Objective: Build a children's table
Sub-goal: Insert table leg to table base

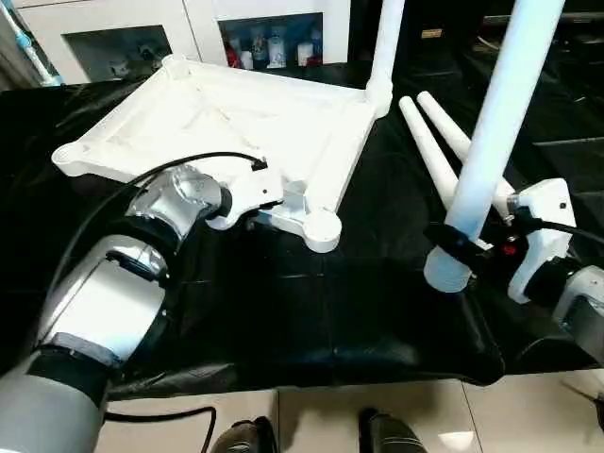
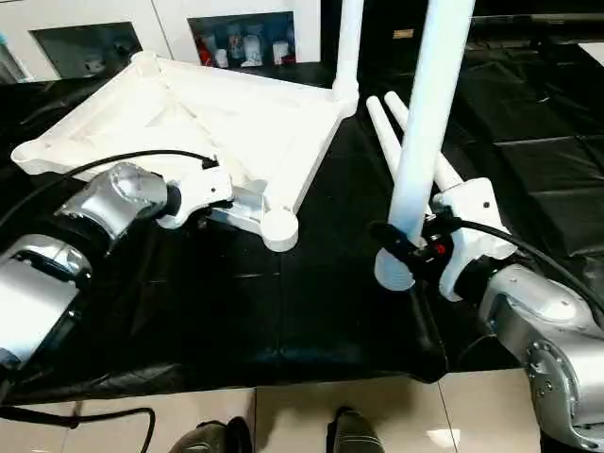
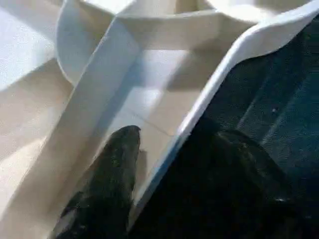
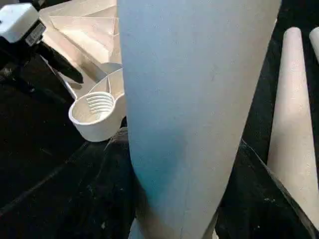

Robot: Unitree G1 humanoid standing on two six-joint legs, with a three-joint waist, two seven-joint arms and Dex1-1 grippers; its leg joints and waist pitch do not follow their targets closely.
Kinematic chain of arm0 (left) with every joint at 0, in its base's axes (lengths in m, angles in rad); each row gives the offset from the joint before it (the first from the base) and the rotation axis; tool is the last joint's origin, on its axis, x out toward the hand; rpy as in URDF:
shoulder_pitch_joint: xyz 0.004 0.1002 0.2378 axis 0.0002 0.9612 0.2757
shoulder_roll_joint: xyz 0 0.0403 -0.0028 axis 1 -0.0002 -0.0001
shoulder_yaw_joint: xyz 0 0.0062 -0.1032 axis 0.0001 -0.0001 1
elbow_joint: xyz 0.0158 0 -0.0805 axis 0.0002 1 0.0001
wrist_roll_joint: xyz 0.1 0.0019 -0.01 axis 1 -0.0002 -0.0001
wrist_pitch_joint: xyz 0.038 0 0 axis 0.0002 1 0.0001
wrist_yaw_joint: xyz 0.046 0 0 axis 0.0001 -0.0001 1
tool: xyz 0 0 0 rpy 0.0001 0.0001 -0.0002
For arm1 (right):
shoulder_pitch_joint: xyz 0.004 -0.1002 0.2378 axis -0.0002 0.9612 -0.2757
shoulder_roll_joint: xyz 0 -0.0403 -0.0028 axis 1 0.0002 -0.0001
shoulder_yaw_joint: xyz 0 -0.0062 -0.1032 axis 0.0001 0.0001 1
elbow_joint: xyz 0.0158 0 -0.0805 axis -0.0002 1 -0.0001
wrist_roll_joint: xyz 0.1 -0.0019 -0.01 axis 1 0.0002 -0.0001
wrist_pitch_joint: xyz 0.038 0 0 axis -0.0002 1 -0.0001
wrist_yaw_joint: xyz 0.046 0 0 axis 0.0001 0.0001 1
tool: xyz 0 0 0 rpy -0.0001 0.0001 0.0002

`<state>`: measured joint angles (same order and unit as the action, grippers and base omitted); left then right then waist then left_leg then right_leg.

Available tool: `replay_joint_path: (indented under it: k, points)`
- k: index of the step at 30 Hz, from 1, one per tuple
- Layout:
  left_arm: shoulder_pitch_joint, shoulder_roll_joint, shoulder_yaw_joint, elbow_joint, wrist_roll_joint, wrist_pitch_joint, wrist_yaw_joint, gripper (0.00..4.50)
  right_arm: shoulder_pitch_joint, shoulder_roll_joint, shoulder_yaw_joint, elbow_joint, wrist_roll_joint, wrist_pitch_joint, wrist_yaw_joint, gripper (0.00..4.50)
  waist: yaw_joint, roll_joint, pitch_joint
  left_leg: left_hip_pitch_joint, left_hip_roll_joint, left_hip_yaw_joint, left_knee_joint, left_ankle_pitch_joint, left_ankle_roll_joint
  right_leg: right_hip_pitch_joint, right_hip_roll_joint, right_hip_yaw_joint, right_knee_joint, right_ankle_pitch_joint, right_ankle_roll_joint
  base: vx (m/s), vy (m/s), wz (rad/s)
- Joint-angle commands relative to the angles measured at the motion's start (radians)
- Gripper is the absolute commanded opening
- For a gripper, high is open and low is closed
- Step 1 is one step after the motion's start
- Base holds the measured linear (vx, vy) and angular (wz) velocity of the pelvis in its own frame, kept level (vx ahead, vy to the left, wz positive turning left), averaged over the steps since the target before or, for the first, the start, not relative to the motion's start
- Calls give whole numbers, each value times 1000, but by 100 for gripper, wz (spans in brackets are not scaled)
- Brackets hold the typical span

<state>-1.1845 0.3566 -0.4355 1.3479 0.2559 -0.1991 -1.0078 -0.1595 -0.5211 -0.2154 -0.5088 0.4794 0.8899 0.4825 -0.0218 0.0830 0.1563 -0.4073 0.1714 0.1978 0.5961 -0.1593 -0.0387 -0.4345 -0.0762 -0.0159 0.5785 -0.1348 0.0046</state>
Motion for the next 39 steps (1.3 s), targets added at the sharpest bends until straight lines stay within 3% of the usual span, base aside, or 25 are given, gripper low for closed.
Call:
replay_joint_path:
  k: [1,4,6,7,9,11,14,17,20,25,27,29,31,32,35,37,38,39]
  points:
    - [-10,19,-4,5,13,7,-38,247,-15,-1,16,-8,11,-14,8,184,2,-21,-78,31,31,-24,-65,-182,112,67,-49,19,-62,-222,-271,0,0,0]
    - [-16,29,-6,5,17,14,-97,203,-31,4,40,18,-1,-30,15,184,3,-27,-83,31,31,-22,-64,-169,117,67,-49,20,-62,-221,-274,0,0,0]
    - [-15,33,-6,4,26,12,-120,208,-37,3,50,29,-6,-38,19,184,4,-28,-84,29,32,-22,-64,-160,120,67,-50,20,-59,-209,-277,0,0,0]
    - [-13,35,-10,3,33,8,-129,183,-41,3,56,36,-8,-43,22,184,5,-29,-86,30,31,-21,-64,-154,124,68,-50,21,-59,-201,-279,0,0,0]
    - [-7,42,-30,1,61,-7,-120,157,-50,5,70,52,-15,-55,27,184,9,-29,-87,27,34,-22,-64,-146,128,69,-52,21,-55,-191,-284,0,0,0]
    - [-3,47,-44,0,85,-19,-106,165,-57,7,82,63,-20,-63,29,184,9,-33,-88,27,34,-21,-64,-145,130,70,-52,21,-55,-184,-286,0,0,0]
    - [1,51,-64,-3,115,-31,-89,116,-67,10,99,80,-28,-78,34,184,10,-33,-87,29,34,-20,-64,-154,128,67,-53,22,-59,-208,-282,0,0,0]
    - [4,61,-91,-8,155,-47,-79,119,-80,10,122,101,-39,-99,40,184,11,-32,-88,27,36,-22,-66,-153,122,69,-54,23,-56,-211,-278,0,0,0]
    - [5,65,-93,-10,162,-51,-91,78,-87,12,132,116,-47,-113,43,184,13,-33,-91,28,35,-20,-64,-148,123,69,-54,23,-56,-194,-286,0,0,0]
    - [20,64,-58,-20,128,-50,-183,54,-98,21,147,141,-55,-139,47,184,17,-36,-97,25,34,-19,-63,-133,128,72,-55,24,-50,-159,-306,0,0,0]
    - [36,58,-12,-29,72,-18,-265,48,-109,32,155,159,-56,-151,44,184,21,-42,-100,25,33,-18,-64,-128,128,75,-57,24,-50,-157,-314,0,0,0]
    - [51,48,28,-39,27,19,-304,34,-116,41,159,174,-57,-159,45,184,23,-39,-100,26,34,-18,-63,-129,126,72,-57,24,-48,-156,-319,0,0,0]
    - [56,45,39,-43,15,29,-311,26,-119,44,161,179,-59,-162,46,184,28,-39,-100,27,36,-17,-64,-129,129,70,-57,25,-48,-155,-325,0,0,0]
    - [74,32,79,-61,-28,59,-304,16,-129,53,167,203,-61,-175,50,184,31,-47,-102,28,36,-15,-63,-132,130,71,-57,25,-47,-153,-325,0,0,0]
    - [99,18,126,-93,-76,72,-281,10,-143,61,178,234,-67,-191,54,184,39,-47,-103,28,36,-16,-63,-132,128,70,-59,24,-45,-164,-328,0,0,0]
    - [120,7,149,-121,-99,62,-266,4,-154,66,183,254,-71,-199,55,184,44,-58,-106,28,37,-15,-63,-126,133,69,-57,24,-44,-153,-327,0,0,0]
    - [135,3,154,-139,-103,53,-255,2,-160,69,186,264,-74,-203,56,184,46,-56,-107,28,38,-16,-63,-116,137,69,-58,24,-41,-144,-325,0,0,0]
    - [151,0,155,-157,-100,55,-232,1,-167,73,190,276,-78,-206,56,184,46,-61,-107,26,39,-15,-63,-115,142,69,-58,24,-41,-138,-324,0,0,0]
